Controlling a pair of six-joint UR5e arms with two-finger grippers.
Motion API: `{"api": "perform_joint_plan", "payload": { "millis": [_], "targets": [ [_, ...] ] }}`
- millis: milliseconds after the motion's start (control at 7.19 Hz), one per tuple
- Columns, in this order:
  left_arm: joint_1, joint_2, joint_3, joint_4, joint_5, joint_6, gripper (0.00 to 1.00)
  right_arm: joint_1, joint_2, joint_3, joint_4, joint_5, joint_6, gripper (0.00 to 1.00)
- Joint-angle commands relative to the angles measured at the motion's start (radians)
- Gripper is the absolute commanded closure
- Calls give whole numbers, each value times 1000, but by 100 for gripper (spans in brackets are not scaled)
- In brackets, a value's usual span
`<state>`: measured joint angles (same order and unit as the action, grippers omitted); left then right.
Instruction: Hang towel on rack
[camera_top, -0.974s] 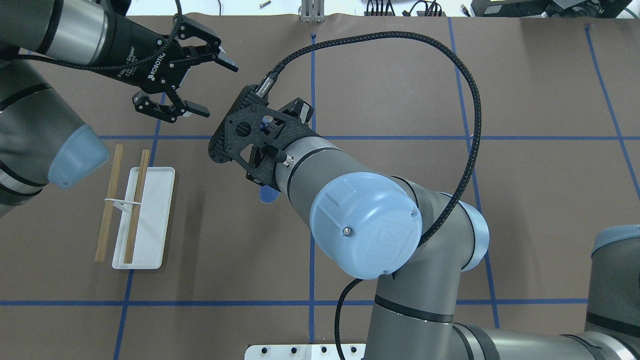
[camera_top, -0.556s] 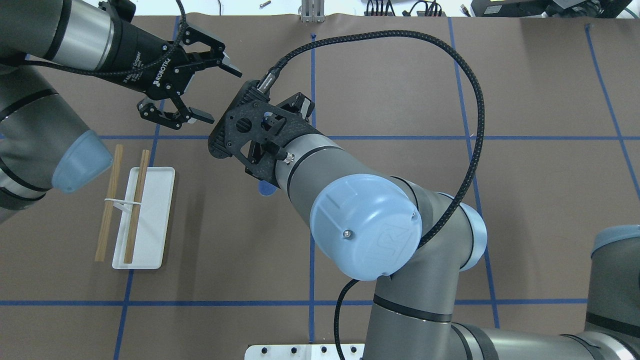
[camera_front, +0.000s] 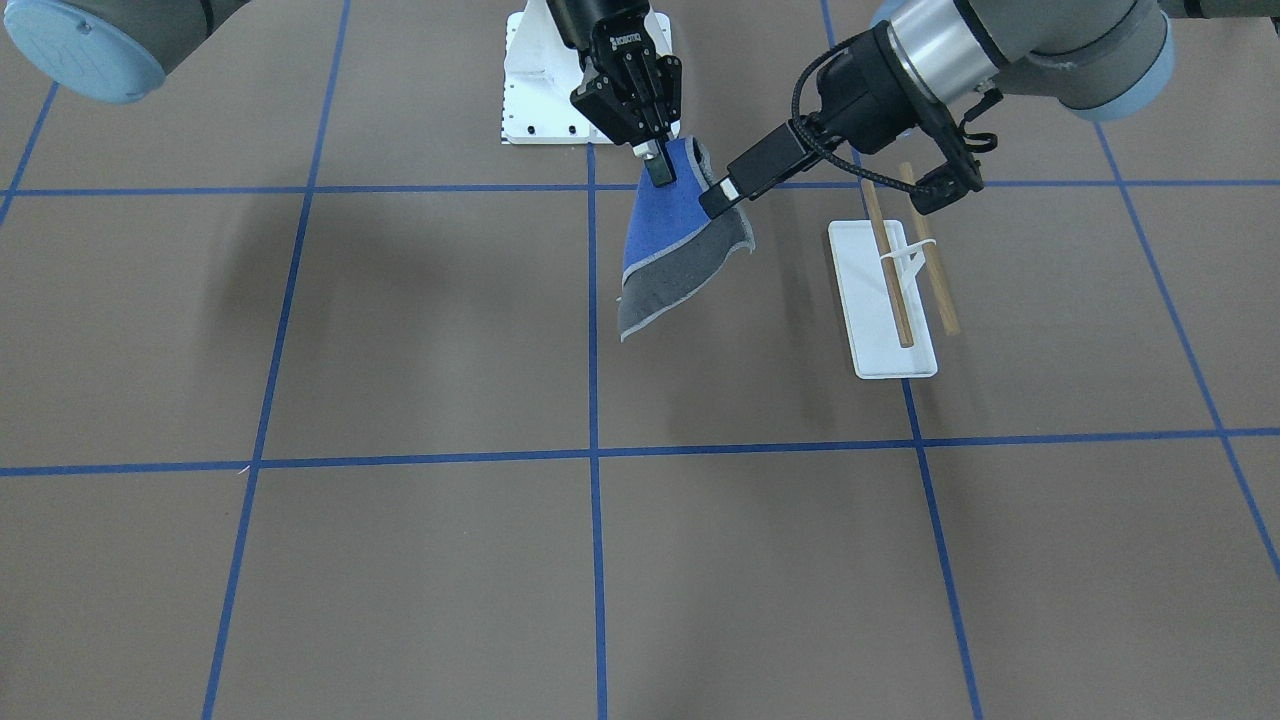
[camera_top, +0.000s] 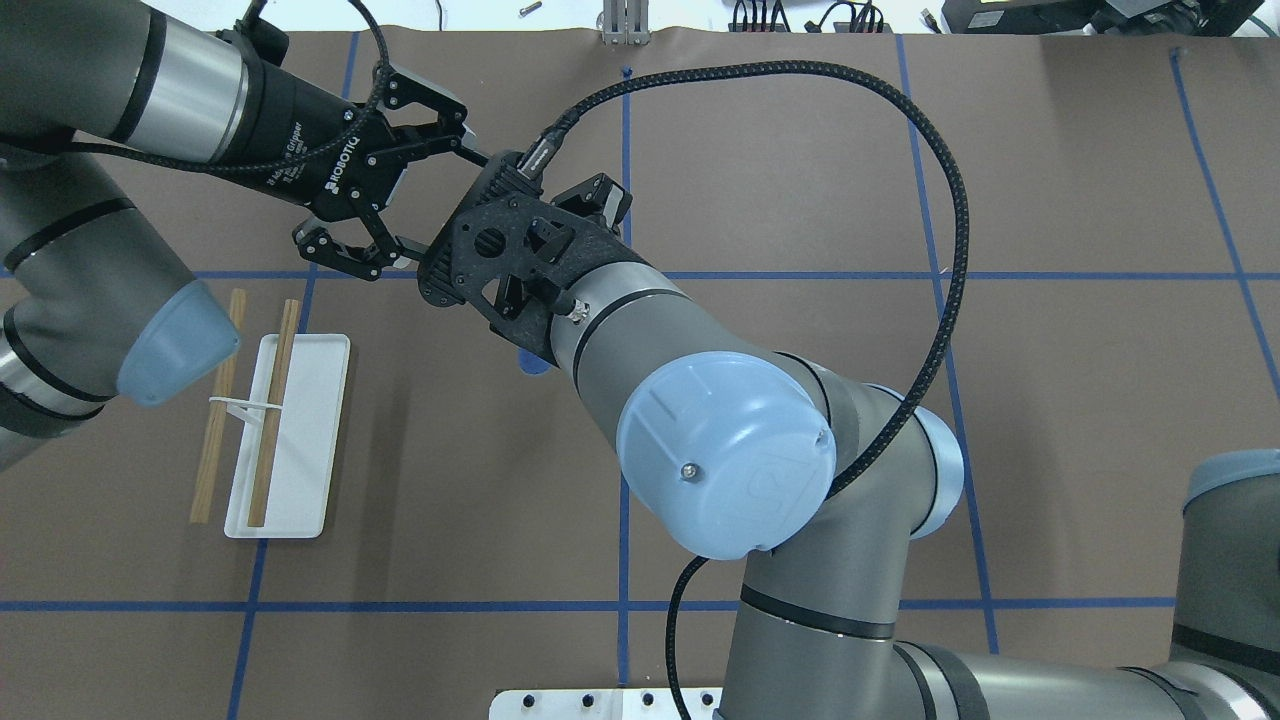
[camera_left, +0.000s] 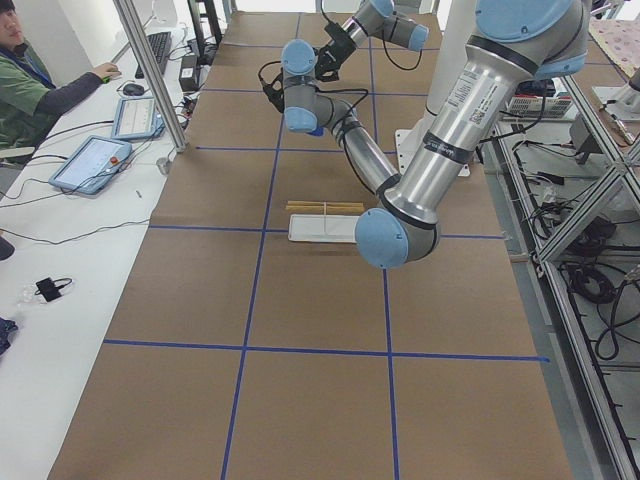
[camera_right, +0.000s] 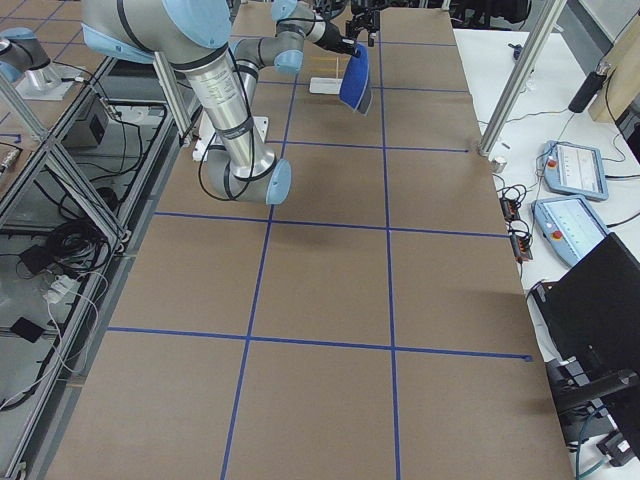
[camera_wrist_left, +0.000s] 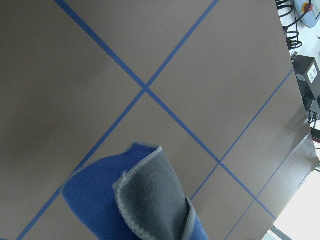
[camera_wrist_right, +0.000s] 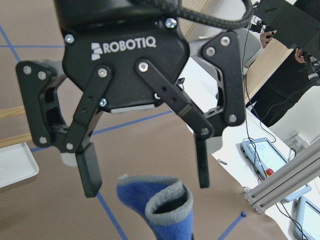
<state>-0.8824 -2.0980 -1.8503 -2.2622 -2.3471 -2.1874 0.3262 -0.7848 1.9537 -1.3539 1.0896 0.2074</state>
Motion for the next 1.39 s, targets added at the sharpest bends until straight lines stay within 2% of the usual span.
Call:
{"api": "perform_joint_plan", "payload": {
  "millis": [0,139,278,417,834,1113,1252],
  "targets": [
    [31,-1,-4,-10,60,-23,24,-1,-2,-4,4,-5,1,100],
    [31,-1,-6,-10,66,-41,54,1,-4,-2,4,-5,1,100],
    [31,-1,-10,-11,66,-40,90,-1,-7,-2,4,-5,1,100],
    [31,1,-10,-32,66,-40,100,1,-8,-2,4,-4,1,100],
    [31,7,-10,-45,69,-29,100,1,-7,-1,5,-4,1,100],
    [31,6,-9,-45,68,-26,100,4,-22,-1,79,6,13,100],
    [31,7,-9,-45,68,-22,100,2,-25,1,84,18,188,46]
  ]
}}
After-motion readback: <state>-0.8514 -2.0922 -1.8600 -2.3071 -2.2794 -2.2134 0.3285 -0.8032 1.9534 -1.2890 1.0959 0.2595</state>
